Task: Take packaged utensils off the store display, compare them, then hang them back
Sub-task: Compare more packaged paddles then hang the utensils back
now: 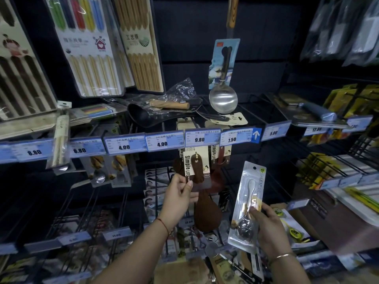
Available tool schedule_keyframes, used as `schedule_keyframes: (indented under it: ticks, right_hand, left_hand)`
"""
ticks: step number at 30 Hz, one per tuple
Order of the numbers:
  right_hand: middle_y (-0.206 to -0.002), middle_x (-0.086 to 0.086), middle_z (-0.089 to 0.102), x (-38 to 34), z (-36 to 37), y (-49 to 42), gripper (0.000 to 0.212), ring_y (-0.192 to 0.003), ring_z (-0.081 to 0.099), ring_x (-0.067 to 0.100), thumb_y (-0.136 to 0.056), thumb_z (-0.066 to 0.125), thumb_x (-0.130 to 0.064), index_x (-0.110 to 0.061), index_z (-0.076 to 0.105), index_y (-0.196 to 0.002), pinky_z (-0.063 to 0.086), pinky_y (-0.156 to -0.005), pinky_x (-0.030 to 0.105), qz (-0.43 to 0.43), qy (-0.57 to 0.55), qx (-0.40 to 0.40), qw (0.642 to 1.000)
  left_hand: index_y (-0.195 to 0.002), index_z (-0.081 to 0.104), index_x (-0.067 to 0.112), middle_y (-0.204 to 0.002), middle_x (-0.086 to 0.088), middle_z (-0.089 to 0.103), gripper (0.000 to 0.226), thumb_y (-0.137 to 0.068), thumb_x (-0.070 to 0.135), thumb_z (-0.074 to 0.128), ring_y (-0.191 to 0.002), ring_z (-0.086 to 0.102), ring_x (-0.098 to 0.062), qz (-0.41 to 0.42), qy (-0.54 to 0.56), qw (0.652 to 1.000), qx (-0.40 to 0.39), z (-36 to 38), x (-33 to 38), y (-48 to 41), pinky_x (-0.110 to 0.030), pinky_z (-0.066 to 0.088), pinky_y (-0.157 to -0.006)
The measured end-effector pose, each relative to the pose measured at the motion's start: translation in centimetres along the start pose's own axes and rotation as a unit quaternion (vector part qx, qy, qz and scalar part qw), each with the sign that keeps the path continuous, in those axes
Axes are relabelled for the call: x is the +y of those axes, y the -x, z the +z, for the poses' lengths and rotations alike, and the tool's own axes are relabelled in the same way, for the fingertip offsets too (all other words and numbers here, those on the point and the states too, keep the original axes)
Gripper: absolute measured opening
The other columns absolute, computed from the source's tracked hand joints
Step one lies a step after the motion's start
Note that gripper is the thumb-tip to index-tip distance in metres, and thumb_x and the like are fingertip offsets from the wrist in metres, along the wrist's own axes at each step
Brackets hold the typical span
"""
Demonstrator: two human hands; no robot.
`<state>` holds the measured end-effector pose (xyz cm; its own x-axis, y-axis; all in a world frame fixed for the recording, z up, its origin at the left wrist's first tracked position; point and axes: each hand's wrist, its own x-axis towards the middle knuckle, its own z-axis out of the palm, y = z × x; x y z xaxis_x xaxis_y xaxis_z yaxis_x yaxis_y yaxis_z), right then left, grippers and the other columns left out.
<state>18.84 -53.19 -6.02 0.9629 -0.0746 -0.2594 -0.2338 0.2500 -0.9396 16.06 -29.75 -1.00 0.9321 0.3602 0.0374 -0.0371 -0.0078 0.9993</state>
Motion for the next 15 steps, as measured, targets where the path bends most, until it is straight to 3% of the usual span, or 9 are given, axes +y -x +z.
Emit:
schedule_keyframes:
  ticks: [5,9,11,13,15]
  right_hand:
    - [-0.09,0.013,0.073,0.0,0.0,-0.1,0.018,-0.077,0.068,0.025,-0.09,0.063,-0.006,-0.014,0.067,-0.105,0.051,-0.065,0.035,-0.008,0.007,-0.001,1.0]
    - [-0.09,0.012,0.073,-0.2,0.1,0.0,0.017,-0.077,0.068,0.024,-0.09,0.064,-0.006,-0.015,0.068,-0.103,0.051,-0.064,0.034,-0.011,0.013,0.004,1.0]
    - [-0.091,0.013,0.073,-0.3,0.2,0.2,0.016,-0.078,0.067,0.025,-0.09,0.064,-0.007,-0.013,0.068,-0.104,0.05,-0.065,0.034,-0.014,0.019,0.0,1.0]
    - [-0.09,0.012,0.073,-0.5,0.3,0.4,0.016,-0.076,0.068,0.023,-0.09,0.064,-0.006,-0.011,0.068,-0.104,0.051,-0.063,0.031,-0.02,0.023,-0.002,1.0]
    - [-0.088,0.008,0.073,-0.7,0.3,0.7,0.014,-0.069,0.07,0.015,-0.089,0.064,-0.006,-0.014,0.068,-0.1,0.051,-0.056,0.024,-0.028,0.029,-0.001,0.999]
  left_hand:
    - [-0.085,0.04,0.017,-0.09,-0.011,0.053,0.016,-0.099,0.013,0.048,-0.082,0.07,-0.03,-0.01,0.016,1.0,0.019,0.1,-0.3,-0.9,-0.027,0.062,-0.065]
    - [-0.093,0.042,0.018,-0.098,-0.009,0.055,0.008,-0.099,0.015,0.047,-0.081,0.068,-0.02,-0.031,0.0,0.999,0.036,-0.2,-0.8,-2.7,-0.019,0.059,-0.065]
    - [-0.091,0.039,0.019,-0.101,-0.011,0.054,0.012,-0.099,0.013,0.046,-0.086,0.068,-0.022,-0.033,-0.018,0.999,0.034,-0.4,-0.7,-3.8,-0.025,0.06,-0.073]
    - [-0.083,0.036,0.021,-0.101,-0.014,0.054,0.022,-0.099,0.01,0.044,-0.094,0.065,-0.03,-0.023,-0.037,0.998,0.038,-0.6,-0.4,-4.7,-0.04,0.058,-0.085]
    - [-0.077,0.035,0.02,-0.09,-0.015,0.048,0.029,-0.097,0.002,0.045,-0.089,0.057,-0.029,-0.005,-0.057,0.997,0.055,-0.7,0.0,-5.7,-0.045,0.055,-0.083]
